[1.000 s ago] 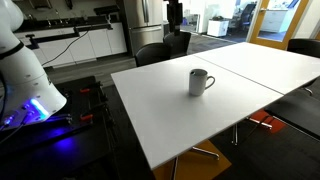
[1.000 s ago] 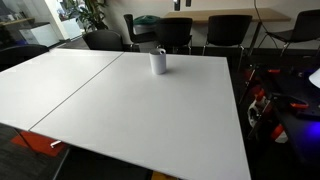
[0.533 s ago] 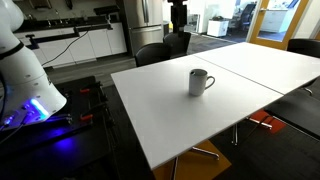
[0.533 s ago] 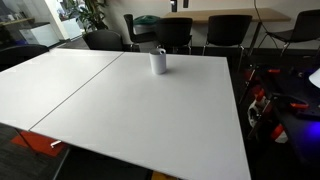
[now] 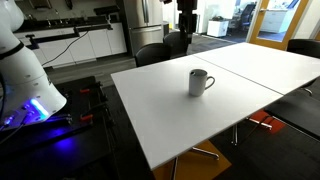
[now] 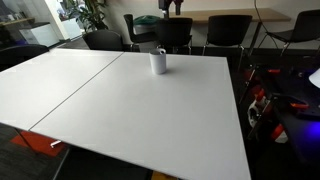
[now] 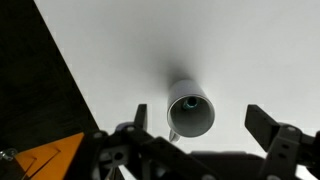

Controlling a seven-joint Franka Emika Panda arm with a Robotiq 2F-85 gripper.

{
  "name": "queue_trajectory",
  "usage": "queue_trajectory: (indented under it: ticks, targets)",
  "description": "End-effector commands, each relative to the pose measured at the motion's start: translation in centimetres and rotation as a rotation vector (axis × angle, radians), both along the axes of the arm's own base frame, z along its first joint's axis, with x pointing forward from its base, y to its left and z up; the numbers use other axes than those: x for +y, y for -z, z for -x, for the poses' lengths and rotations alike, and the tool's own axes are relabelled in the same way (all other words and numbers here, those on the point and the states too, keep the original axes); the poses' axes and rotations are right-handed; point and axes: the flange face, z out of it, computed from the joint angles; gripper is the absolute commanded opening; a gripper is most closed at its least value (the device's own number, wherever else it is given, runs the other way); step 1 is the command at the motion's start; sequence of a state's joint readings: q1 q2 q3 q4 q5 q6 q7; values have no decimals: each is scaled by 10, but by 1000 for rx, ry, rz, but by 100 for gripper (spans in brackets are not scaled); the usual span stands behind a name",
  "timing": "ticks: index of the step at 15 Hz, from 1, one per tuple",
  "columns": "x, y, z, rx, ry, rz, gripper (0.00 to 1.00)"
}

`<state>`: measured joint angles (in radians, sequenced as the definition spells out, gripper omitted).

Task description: Take the marker out of the mug

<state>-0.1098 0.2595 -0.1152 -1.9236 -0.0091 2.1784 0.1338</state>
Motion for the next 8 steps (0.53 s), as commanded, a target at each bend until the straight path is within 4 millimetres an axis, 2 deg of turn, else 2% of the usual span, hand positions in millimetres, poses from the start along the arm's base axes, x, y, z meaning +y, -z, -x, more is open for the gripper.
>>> queue_trajectory:
  ticks: [1,8]
  targets:
    - [-8,15,-6,22,-55,-20,100]
    - [-27,53,-14,40,-101,-33,100]
